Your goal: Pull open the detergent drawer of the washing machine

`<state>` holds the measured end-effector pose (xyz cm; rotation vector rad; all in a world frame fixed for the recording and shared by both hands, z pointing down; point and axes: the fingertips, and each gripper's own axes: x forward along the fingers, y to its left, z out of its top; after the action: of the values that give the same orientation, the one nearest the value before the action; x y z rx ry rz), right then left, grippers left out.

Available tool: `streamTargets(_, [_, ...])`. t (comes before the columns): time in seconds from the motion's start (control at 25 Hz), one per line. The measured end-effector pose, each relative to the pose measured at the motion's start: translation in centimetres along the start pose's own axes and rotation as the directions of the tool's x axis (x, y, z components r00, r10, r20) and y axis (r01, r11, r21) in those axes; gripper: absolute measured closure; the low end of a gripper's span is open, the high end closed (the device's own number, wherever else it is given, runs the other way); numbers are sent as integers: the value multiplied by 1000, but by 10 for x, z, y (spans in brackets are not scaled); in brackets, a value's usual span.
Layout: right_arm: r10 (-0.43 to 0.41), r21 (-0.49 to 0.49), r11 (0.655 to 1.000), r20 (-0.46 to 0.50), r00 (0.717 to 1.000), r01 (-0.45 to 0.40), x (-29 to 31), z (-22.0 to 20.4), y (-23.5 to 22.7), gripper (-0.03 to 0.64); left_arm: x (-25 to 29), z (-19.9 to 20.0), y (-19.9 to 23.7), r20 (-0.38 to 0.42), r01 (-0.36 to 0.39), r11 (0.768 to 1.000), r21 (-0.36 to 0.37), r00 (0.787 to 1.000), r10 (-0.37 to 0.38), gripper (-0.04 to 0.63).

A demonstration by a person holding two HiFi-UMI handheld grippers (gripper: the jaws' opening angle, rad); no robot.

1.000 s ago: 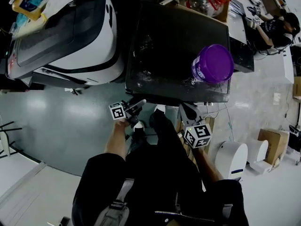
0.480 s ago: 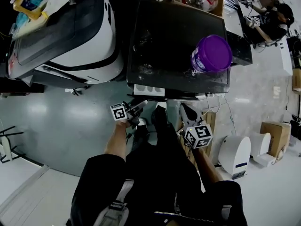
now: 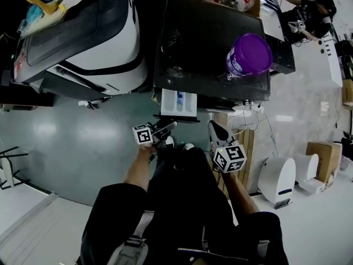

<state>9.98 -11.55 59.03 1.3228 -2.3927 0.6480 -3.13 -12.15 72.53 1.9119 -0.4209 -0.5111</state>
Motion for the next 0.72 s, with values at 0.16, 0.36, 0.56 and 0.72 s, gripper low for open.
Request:
streamTargets(0.16, [5, -1, 1000, 4, 1000, -5, -9, -4, 3, 611, -2, -7, -5, 0, 4, 1000, 3, 1000, -4, 339])
streamTargets(0.36, [18, -5, 1000, -7, 1000, -18, -29, -15, 6, 611, -14, -21, -7, -16, -23, 1000, 12, 1000, 24, 356])
streamTargets(0.56, [14, -7, 1000, -19, 1000, -14, -45, -28, 7, 611, -12, -20, -7, -22, -37, 999, 18, 999, 37, 359])
streamTargets(0.72, [5, -2, 1000, -14, 1000, -5, -56, -32, 7, 611, -15, -25, 1, -31, -103, 994, 34, 994, 104, 348])
